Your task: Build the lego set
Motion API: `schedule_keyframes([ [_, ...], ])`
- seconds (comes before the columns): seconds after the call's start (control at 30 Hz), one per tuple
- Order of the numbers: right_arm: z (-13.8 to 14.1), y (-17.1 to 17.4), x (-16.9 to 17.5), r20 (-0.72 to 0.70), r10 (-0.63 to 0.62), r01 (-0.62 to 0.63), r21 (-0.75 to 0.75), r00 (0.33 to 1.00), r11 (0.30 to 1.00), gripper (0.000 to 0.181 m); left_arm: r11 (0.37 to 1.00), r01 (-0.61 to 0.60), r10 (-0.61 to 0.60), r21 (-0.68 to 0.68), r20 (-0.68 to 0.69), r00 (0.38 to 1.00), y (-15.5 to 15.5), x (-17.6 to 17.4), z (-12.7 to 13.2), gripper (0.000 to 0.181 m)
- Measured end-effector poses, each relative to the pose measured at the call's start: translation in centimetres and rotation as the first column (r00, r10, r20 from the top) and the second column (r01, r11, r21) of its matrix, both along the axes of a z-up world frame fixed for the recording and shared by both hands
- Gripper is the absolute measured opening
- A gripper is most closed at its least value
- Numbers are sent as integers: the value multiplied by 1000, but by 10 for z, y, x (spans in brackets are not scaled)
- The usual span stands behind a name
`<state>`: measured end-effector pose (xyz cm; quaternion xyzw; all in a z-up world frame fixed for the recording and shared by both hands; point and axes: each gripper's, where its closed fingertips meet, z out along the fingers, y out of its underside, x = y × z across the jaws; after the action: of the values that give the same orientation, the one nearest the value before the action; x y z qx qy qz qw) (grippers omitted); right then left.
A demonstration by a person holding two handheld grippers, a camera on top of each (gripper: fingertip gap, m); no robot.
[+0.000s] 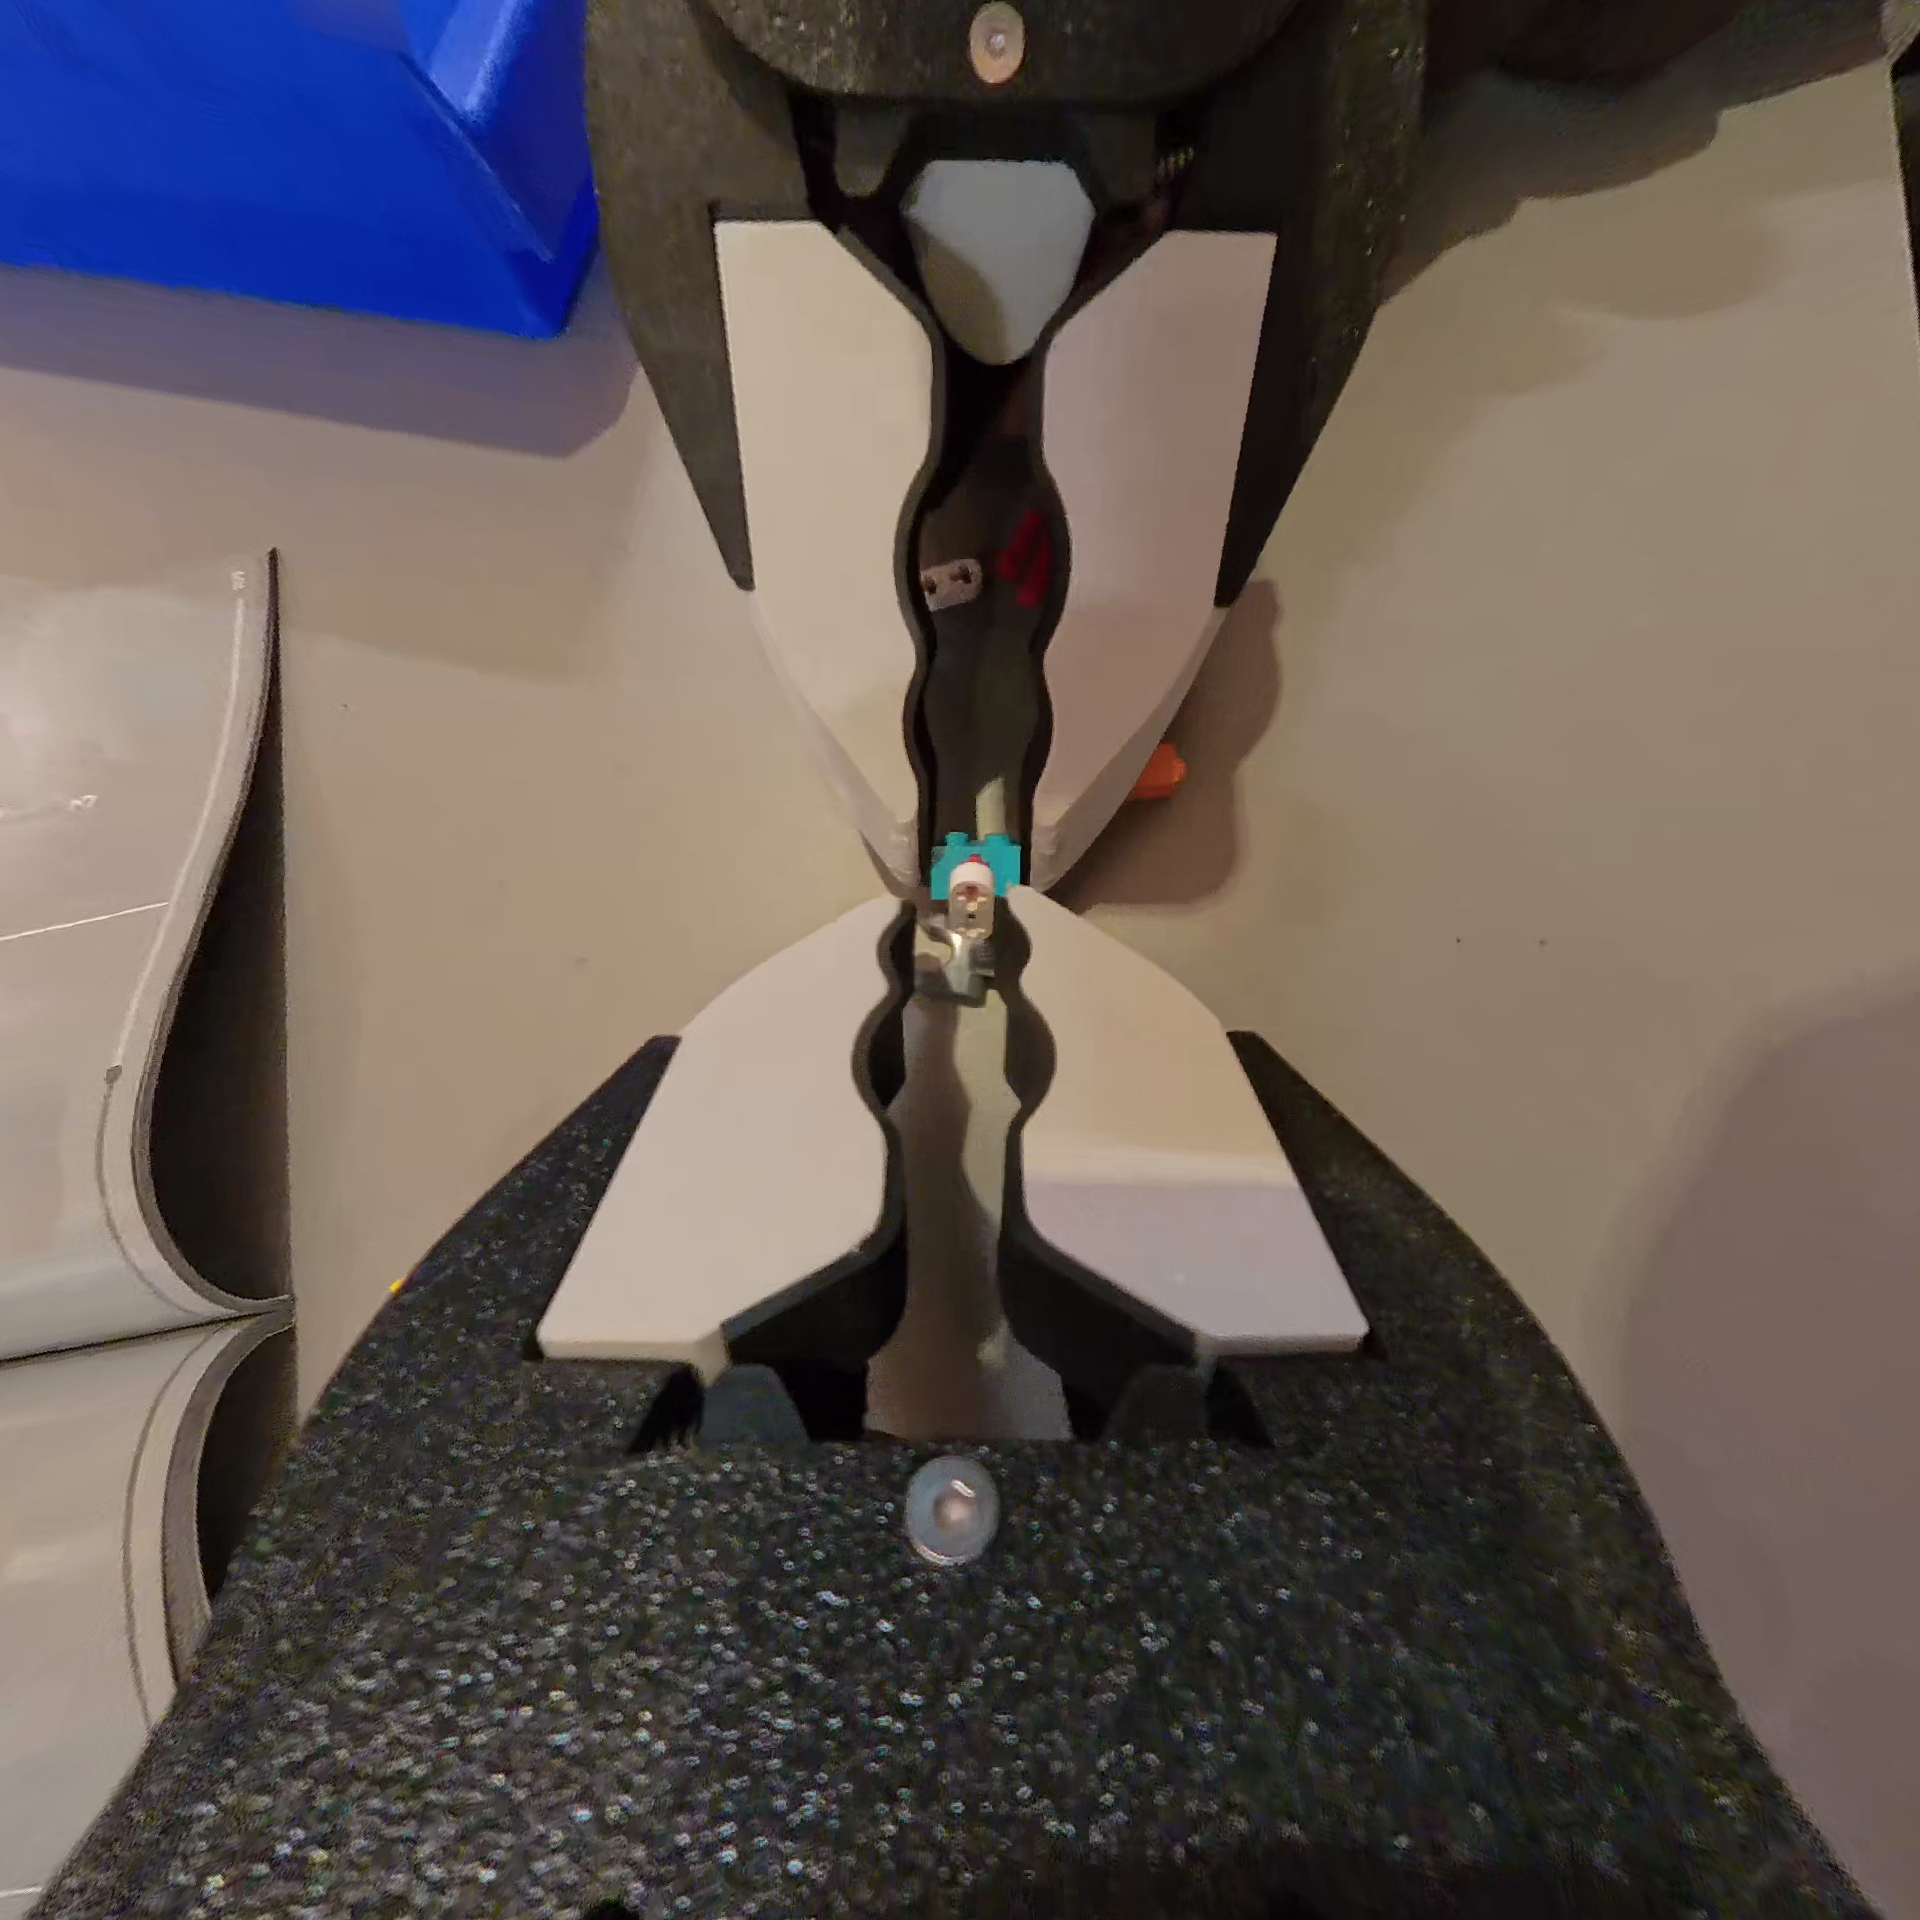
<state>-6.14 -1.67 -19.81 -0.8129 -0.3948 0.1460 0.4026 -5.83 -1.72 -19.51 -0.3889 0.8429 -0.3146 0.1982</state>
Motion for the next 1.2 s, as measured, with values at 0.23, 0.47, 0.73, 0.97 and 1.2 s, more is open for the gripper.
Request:
schedule_keyframes([
  [0.23, 12, 2, 4, -101, -20, 22, 18, 995, 1000, 16, 997, -34, 37, -62, 48, 998, 7, 3, 13, 21],
  [0.47, 39, 7, 11, -298, -50, 70, 56, 953, 996, 16, 956, -57, 97, -288, 125, 987, 15, 8, 43, 25],
  [0.73, 86, 9, 22, -507, -41, 146, 168, 861, 975, 16, 766, -49, 163, -641, 119, 979, 10, 19, 66, 26],
  [0.97, 87, 10, 19, -499, -36, 150, 190, 866, 970, 16, 533, -53, 160, -844, 39, 986, 8, 19, 85, 24],
  [1.2, 94, 12, 21, -521, -50, 178, 199, 852, 964, 16, 460, -73, 156, -885, -1, 988, 5, 22, 85, 22],
])
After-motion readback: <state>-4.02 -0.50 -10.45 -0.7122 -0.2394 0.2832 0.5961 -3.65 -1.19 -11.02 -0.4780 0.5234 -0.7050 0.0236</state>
